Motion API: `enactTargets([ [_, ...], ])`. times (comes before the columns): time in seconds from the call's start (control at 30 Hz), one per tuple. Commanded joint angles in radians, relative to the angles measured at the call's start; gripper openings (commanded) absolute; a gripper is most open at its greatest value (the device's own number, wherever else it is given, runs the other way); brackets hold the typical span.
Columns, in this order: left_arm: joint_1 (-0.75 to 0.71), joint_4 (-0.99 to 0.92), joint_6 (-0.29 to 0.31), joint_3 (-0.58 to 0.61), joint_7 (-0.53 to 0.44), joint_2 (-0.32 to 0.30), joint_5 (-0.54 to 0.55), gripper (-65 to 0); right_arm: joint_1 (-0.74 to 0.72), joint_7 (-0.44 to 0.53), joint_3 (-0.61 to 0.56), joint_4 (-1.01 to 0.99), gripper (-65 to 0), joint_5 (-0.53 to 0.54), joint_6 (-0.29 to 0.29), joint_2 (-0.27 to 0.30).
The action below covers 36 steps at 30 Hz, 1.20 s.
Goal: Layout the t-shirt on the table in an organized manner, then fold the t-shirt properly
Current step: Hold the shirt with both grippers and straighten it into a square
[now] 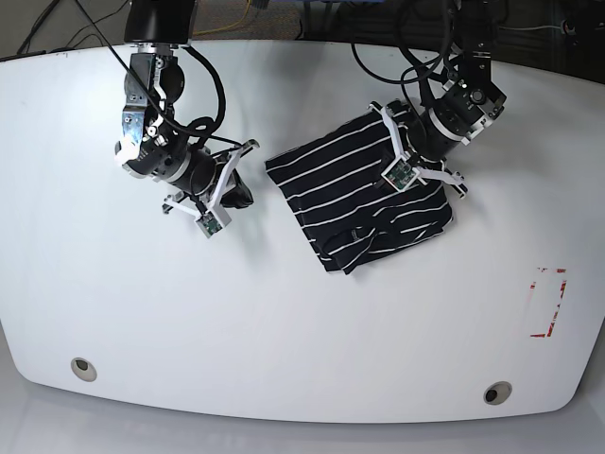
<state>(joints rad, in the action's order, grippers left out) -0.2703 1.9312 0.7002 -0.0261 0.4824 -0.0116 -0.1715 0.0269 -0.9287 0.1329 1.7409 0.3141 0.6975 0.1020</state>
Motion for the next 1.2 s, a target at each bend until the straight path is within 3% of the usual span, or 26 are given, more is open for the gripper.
enactTargets([
  [0.0,0.024,0.021,-0.002,-0.001,-0.029,0.014,0.017,-62.7,-0.055,0.020,-0.016,0.027,-62.9,0.012,0.001,-0.020],
  [0.2,0.061,0.018,-0.017,-0.041,-0.031,0.060,0.014,-62.7,-0.132,0.020,-0.037,-0.006,-62.9,0.007,0.001,-0.077],
  [0.43,0.067,0.017,-0.244,-0.047,-0.032,0.072,0.014,-62.7,-0.196,0.035,-0.095,-0.089,-62.9,0.007,0.001,-0.098],
  [0.67,0.032,0.006,-0.413,-0.050,-0.138,0.074,0.013,-62.7,-0.203,0.202,-0.230,-0.186,-62.9,-0.053,0.001,-0.123],
  [0.93,-0.014,-0.063,-0.509,-0.050,-0.238,0.074,0.016,-62.7,-0.184,0.343,-0.327,-0.287,-62.9,-0.094,0.001,-0.123],
  [1.17,-0.025,-0.194,-0.529,-0.050,-0.288,0.074,0.016,-62.7,-0.181,0.429,-0.326,-0.375,-63.0,-0.157,0.001,-0.117],
])
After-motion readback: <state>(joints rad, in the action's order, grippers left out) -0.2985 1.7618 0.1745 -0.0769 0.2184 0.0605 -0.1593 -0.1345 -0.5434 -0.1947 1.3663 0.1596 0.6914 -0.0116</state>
